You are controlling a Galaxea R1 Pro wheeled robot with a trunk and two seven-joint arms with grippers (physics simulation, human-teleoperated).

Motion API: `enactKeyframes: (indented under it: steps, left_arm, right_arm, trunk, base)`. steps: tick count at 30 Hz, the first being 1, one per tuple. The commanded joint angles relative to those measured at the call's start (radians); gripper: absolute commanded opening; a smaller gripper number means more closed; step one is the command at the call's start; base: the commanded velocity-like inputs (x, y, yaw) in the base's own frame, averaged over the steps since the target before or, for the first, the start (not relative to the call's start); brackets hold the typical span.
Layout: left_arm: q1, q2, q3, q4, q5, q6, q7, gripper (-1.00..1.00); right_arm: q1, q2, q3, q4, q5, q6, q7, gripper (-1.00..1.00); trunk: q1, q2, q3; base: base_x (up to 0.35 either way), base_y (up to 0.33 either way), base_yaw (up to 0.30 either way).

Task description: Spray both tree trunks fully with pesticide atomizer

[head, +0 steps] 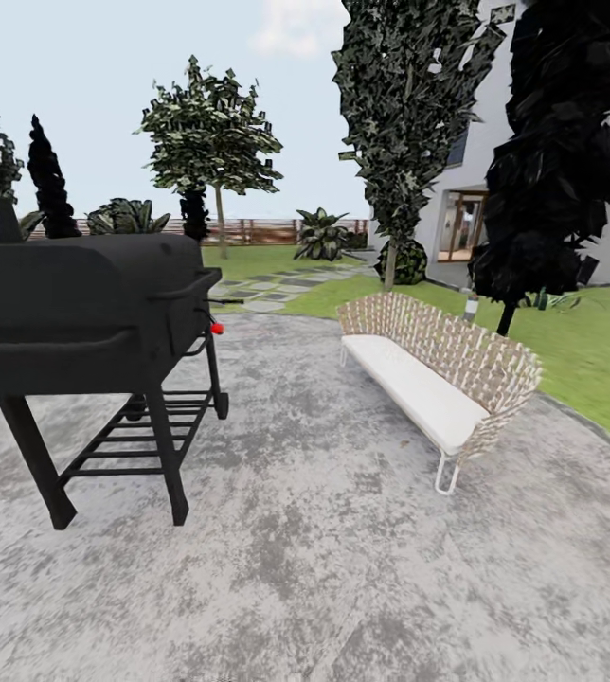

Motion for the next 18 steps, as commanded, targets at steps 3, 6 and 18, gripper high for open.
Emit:
enactKeyframes:
  steps: [3, 6, 18]
  left_arm:
    - [0.0, 0.0, 0.0, 0.0, 0.0, 0.0, 0.0, 1.0]
    - [0.0, 0.0, 0.0, 0.0, 0.0, 0.0, 0.0, 1.0]
    - [0.0, 0.0, 0.001, 0.0, 0.0, -0.001, 0.0, 1.0]
  right_arm:
    - [0.0, 0.001, 0.0, 0.0, 0.0, 0.0, 0.0, 1.0]
    - [0.0, 0.002, 0.0, 0.0, 0.0, 0.0, 0.0, 1.0]
    - [0.0, 0.011, 0.0, 0.0, 0.0, 0.0, 0.0, 1.0]
  trunk:
    - [0.0, 0.0, 0.001]
    - [0.0, 0.0, 0.002]
    - [0.0, 0.0, 0.006]
  base:
    - [-0.292, -0.187, -0.3]
    - [-0.221, -0.208, -0.3]
    - [-0.041, -0.076, -0.3]
